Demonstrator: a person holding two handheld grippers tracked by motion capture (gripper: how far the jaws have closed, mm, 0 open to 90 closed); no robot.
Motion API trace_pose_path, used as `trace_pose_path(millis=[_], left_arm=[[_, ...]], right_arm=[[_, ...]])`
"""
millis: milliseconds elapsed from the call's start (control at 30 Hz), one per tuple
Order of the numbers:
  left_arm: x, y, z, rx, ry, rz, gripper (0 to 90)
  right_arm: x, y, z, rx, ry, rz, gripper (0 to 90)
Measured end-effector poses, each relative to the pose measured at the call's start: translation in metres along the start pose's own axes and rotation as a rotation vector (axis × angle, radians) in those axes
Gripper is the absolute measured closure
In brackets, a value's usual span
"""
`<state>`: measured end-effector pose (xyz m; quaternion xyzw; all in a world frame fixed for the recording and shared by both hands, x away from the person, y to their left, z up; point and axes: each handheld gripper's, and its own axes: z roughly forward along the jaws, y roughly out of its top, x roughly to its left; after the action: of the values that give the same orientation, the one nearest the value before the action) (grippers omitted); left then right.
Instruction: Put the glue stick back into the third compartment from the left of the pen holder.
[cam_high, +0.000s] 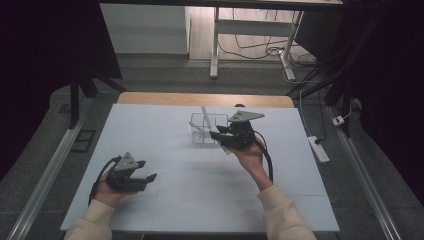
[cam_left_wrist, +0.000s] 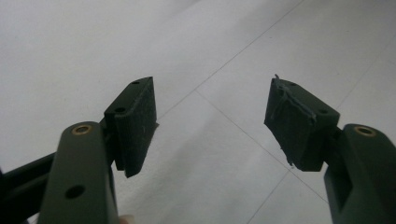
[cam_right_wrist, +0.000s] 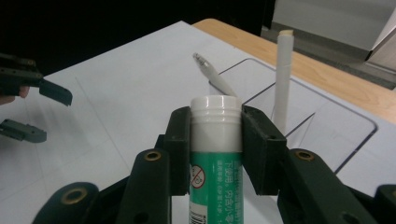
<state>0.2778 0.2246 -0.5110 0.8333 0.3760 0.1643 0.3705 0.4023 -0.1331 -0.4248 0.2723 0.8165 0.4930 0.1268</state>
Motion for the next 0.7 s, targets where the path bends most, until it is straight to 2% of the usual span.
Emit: trace_pose_path(millis=[467, 567, 700], left_arm=[[0.000, 0.000, 0.000, -0.002, -0.001, -0.001, 34.2], [0.000, 0.000, 0.000, -0.001, -0.001, -0.001, 34.2], [0.000, 0.000, 0.000, -0.002, -0.001, -0.001, 34.2]], right_arm=[[-0.009, 0.013, -0.011, -0.062, -0.047, 0.007, 64.6], [-0.011, 0.016, -0.013, -0.075, -0.069, -0.001, 64.6], [-0.016, 0.018, -0.011, -0.081, -0.071, 0.012, 64.6]])
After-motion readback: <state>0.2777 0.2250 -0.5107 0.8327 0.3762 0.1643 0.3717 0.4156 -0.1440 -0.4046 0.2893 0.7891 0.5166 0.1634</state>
